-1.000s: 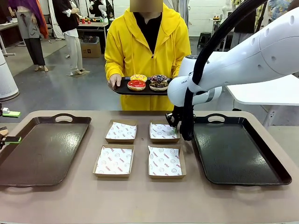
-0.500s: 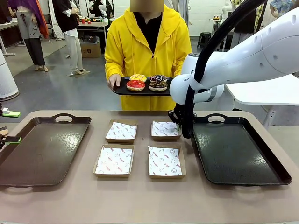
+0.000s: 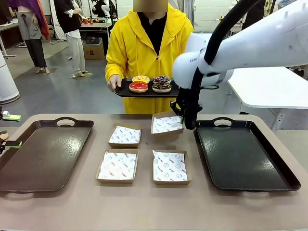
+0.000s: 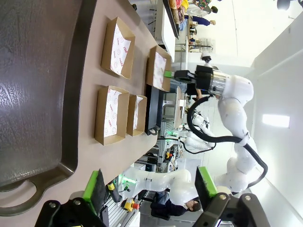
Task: Individually package the donuts and arrange them on the tray.
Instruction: Pick up one Paper togo box.
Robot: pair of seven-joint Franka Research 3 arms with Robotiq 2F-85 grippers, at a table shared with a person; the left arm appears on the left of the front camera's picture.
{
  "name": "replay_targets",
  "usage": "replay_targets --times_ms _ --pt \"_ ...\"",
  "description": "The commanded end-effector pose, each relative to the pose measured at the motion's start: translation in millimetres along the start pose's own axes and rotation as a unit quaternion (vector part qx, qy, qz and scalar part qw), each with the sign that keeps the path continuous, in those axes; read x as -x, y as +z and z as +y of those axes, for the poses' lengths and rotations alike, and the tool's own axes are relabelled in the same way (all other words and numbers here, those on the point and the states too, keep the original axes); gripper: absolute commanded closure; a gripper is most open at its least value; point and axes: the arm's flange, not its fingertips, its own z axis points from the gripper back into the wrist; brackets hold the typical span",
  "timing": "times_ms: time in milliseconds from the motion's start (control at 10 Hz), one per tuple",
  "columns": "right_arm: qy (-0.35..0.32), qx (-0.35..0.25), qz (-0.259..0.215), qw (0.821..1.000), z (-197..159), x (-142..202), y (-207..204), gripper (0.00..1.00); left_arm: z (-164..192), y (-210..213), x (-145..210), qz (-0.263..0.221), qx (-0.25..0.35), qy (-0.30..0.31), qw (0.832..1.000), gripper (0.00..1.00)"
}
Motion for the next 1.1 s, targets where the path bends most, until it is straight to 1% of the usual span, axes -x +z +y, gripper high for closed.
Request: replay_targets --times_ms 0,100,200,400,1000 --pt "-0.005 0.024 0.011 1.000 5 0 28 1.00 -1 2 0 -0.003 0.006 -0.002 1.000 0.00" --pt "-0.001 0.039 0.014 0.999 8 1 43 1.00 -1 2 0 -0.003 0.006 -0.002 1.000 0.00" --pt "0.000 0.036 0.011 0.999 12 3 63 1.00 -1 2 0 -0.003 0.006 -0.002 1.000 0.00" --pt "0.011 0.030 0.014 0.999 19 6 87 1.00 -1 2 0 -0.003 0.006 -0.002 1.000 0.00" --pt "0.019 0.021 0.013 0.999 18 9 91 1.00 -1 2 0 -0.003 0.006 -0.002 1.000 0.00"
